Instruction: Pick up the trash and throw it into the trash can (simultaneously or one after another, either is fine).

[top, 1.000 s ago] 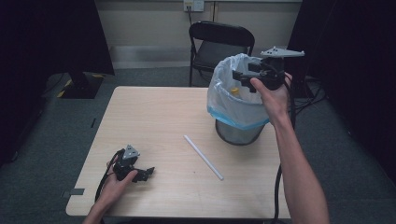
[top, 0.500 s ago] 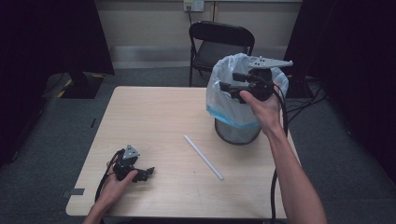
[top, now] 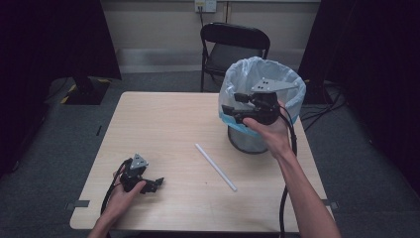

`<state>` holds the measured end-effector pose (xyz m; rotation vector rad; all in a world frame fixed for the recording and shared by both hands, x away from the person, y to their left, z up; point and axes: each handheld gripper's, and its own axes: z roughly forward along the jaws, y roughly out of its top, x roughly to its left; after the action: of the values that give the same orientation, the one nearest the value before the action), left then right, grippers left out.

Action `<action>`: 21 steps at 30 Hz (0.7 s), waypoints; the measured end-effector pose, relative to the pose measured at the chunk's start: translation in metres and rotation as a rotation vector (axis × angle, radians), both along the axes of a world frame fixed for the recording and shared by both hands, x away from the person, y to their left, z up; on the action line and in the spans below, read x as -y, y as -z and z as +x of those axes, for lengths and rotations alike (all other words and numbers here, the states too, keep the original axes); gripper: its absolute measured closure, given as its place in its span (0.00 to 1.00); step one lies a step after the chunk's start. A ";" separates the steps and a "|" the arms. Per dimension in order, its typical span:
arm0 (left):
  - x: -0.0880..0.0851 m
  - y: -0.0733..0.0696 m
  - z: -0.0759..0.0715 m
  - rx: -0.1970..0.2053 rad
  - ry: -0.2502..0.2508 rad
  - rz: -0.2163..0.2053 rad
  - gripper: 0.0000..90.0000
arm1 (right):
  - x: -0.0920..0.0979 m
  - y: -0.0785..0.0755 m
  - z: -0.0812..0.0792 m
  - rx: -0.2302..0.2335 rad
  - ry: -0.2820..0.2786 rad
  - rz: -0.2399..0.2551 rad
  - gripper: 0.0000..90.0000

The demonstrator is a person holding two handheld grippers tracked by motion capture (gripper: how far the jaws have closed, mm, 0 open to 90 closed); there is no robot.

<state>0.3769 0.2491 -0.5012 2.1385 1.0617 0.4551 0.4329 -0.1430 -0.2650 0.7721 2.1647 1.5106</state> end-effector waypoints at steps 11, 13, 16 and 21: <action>0.000 0.000 0.000 0.001 0.001 0.000 0.04 | -0.014 0.039 -0.020 -0.029 -0.067 -0.052 0.43; 0.000 0.000 0.000 0.000 0.000 0.000 0.04 | -0.015 0.049 -0.022 -0.046 -0.074 -0.056 0.44; 0.000 0.000 0.000 0.001 0.001 0.000 0.04 | -0.014 0.065 -0.025 -0.074 -0.075 -0.065 0.46; 0.000 0.000 0.000 0.000 0.000 0.000 0.04 | -0.010 0.092 -0.027 -0.122 -0.077 -0.074 0.48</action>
<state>0.3769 0.2491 -0.5012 2.1384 1.0609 0.4551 0.4058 -0.1331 -0.3568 0.7835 2.3502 1.4455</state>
